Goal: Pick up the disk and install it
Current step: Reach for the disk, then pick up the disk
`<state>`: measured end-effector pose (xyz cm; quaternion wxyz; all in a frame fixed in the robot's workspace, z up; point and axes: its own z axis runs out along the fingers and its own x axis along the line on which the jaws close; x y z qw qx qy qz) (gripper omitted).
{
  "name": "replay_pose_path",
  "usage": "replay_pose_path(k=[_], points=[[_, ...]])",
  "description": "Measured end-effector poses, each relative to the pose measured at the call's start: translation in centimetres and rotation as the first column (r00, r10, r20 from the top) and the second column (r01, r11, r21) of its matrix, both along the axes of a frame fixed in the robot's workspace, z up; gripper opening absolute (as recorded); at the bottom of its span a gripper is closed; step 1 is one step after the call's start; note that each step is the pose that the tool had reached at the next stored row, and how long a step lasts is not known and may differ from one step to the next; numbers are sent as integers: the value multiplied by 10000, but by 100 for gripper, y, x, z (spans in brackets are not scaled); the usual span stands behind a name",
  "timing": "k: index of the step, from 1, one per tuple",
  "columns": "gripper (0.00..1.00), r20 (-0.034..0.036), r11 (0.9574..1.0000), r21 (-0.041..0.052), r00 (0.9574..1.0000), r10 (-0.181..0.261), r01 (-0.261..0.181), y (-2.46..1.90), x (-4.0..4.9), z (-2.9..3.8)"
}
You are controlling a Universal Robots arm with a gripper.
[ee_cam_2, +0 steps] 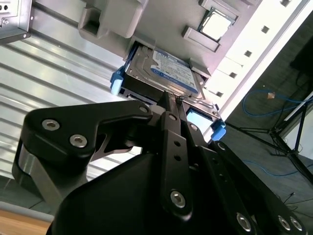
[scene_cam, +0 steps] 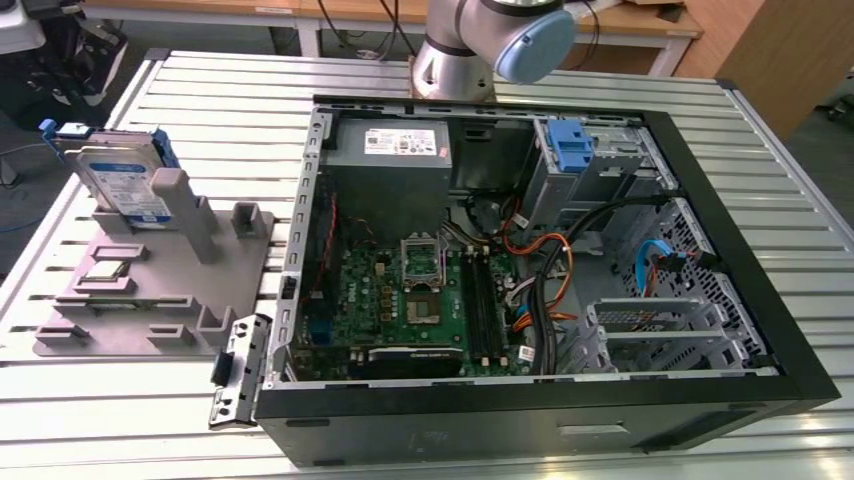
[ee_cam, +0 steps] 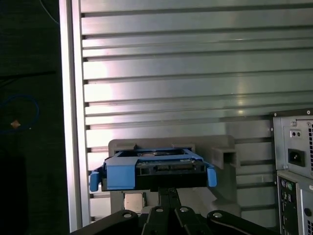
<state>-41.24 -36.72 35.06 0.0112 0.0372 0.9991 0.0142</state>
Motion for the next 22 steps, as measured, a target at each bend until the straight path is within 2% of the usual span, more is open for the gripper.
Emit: replay_pose_path(k=[3, 8, 14, 22], points=[[10, 0, 10000, -66, 10000, 45, -45, -1, -3, -20], [10, 3, 10000, -62, 10000, 78, -78, 0, -4, -34], [10, 0, 9991, -55, 9991, 421, -421, 7, -6, -50], [10, 2, 9989, -53, 9989, 469, -469, 8, -6, -51]])
